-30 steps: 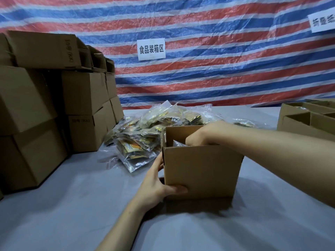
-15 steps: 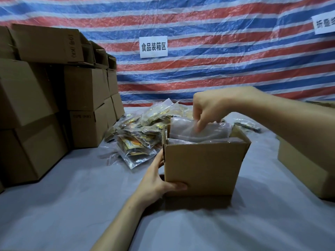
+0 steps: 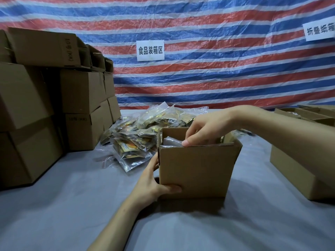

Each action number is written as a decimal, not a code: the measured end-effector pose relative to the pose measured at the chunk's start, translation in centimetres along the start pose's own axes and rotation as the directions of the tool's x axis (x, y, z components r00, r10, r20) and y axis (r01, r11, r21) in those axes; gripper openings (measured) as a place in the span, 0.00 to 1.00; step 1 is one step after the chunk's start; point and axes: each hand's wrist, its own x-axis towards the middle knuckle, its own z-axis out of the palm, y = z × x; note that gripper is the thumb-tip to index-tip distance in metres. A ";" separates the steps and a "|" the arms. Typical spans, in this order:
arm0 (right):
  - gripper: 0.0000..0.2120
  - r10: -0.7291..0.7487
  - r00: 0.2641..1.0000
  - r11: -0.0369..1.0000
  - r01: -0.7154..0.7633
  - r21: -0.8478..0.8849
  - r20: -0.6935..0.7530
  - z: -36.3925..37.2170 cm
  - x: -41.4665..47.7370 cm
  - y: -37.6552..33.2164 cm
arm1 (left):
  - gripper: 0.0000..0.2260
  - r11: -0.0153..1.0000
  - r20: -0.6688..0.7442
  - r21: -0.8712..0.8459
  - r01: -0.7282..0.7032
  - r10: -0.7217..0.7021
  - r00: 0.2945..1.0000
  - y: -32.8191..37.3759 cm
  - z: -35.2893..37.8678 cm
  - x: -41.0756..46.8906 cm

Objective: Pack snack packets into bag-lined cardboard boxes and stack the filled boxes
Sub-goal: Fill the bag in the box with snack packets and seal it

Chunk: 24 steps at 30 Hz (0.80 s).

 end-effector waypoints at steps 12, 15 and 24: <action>0.17 -0.071 0.807 0.996 0.025 -0.087 -0.586 1.4 -2.7 3.0 | 0.45 0.999 -0.002 -0.021 0.034 -0.034 0.999 -0.1 0.1 -0.3; 0.11 0.012 0.793 0.982 -0.125 -0.143 -0.609 2.2 -4.6 4.5 | 0.48 1.000 -0.024 -0.008 0.025 -0.026 0.999 0.4 0.7 -0.5; 0.13 0.214 0.738 0.969 -0.245 0.041 -0.640 4.5 -8.4 8.5 | 0.54 0.997 -0.022 -0.031 0.076 -0.076 0.997 3.2 3.7 -1.1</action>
